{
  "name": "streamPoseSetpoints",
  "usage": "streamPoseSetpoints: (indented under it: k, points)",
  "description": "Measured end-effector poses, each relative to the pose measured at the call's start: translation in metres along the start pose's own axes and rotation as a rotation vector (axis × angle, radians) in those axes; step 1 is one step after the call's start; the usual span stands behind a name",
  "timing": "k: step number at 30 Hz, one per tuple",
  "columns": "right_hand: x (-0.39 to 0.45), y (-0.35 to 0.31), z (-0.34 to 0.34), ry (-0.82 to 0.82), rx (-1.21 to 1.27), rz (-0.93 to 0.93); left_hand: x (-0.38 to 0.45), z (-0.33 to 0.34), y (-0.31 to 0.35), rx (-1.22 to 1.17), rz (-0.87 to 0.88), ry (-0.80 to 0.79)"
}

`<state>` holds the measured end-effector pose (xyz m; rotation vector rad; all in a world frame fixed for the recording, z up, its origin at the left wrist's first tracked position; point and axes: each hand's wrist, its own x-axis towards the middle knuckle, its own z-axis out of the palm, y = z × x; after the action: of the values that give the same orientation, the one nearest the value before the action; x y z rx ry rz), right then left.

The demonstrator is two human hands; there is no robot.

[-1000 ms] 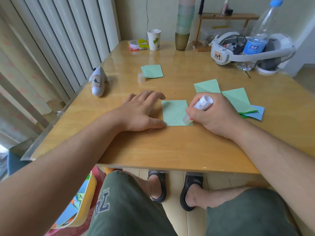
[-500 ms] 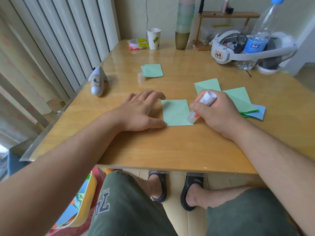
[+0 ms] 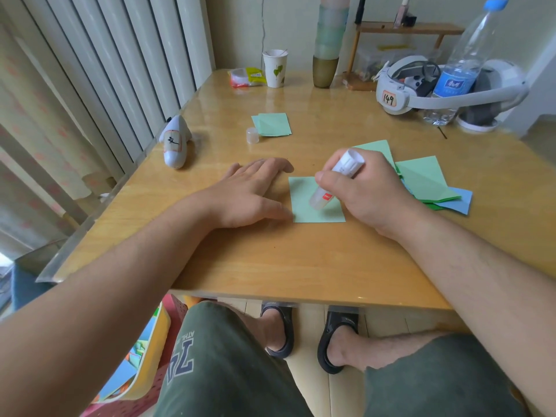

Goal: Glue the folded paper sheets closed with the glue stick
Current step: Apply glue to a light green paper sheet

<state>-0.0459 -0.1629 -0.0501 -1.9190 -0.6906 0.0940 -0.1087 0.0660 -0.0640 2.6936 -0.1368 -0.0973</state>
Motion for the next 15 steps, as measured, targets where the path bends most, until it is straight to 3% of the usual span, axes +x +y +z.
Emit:
streamPoseSetpoints:
  k: [15]
  points:
    - [-0.010,-0.003,0.009,-0.098,-0.163,0.001,0.002,0.005,0.003,0.066,-0.009,0.061]
